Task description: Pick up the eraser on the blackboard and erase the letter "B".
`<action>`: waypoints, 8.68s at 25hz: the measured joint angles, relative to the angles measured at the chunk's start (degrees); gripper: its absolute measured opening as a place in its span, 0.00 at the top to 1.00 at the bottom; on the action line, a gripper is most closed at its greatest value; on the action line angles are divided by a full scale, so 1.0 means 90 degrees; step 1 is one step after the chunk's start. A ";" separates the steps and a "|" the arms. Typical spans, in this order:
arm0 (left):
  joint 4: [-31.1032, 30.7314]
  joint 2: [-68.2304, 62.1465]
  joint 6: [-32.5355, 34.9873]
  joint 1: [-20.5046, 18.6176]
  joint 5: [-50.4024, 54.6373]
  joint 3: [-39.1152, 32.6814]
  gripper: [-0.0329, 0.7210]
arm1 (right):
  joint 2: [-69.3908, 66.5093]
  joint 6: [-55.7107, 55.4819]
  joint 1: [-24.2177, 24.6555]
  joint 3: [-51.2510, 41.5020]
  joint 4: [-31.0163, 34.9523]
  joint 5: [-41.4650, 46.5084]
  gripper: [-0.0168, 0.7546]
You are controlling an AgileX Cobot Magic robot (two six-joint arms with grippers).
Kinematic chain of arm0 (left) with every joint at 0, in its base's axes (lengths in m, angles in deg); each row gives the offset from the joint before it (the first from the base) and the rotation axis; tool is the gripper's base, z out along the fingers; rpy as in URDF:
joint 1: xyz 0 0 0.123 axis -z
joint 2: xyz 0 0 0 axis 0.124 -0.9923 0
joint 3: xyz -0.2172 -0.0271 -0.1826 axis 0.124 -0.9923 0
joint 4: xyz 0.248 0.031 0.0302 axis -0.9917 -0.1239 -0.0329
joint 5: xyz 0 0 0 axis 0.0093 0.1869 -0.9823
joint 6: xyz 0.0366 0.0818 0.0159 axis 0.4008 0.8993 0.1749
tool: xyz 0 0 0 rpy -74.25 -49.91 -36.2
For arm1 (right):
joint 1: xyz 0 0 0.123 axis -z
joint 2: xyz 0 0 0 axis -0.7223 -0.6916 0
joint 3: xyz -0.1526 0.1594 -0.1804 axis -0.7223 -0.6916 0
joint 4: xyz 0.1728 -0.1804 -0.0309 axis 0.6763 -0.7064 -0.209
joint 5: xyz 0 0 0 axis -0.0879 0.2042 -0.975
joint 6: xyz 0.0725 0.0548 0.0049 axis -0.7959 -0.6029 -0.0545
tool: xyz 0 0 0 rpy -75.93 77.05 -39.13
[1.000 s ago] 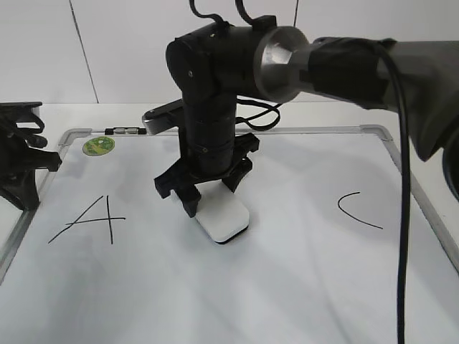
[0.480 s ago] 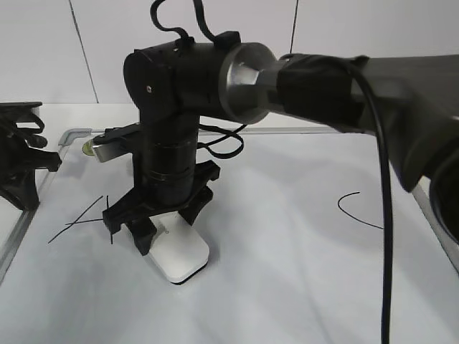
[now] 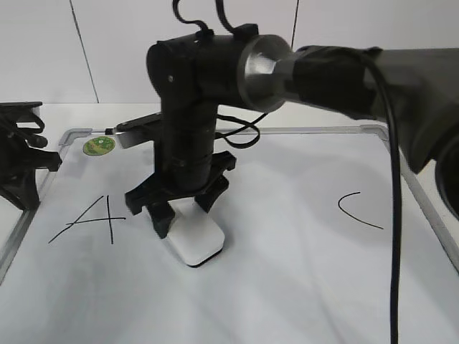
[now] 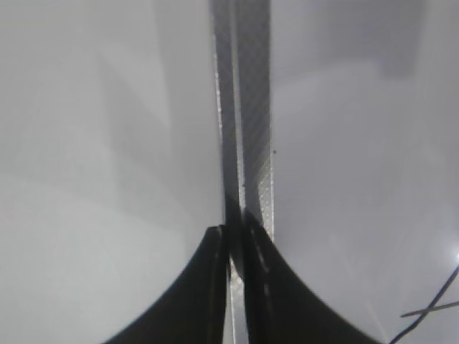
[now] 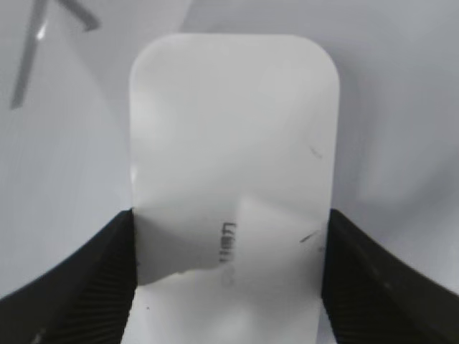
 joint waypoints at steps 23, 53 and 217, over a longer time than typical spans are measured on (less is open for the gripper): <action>0.0013 0.0000 0.0000 0.0000 0.0000 0.0000 0.92 | 0.0880 -0.0207 0.1309 0.0620 -0.0283 0.0092 0.24; 0.0125 0.0000 0.0012 0.0000 0.0044 0.0000 0.92 | 0.2777 -0.0342 0.4269 -0.2466 -0.0790 0.0122 0.24; -0.0331 1.1304 0.0103 0.0000 0.2048 -0.3892 0.49 | 1.1754 0.0415 0.4484 -0.6262 0.0308 0.0349 0.21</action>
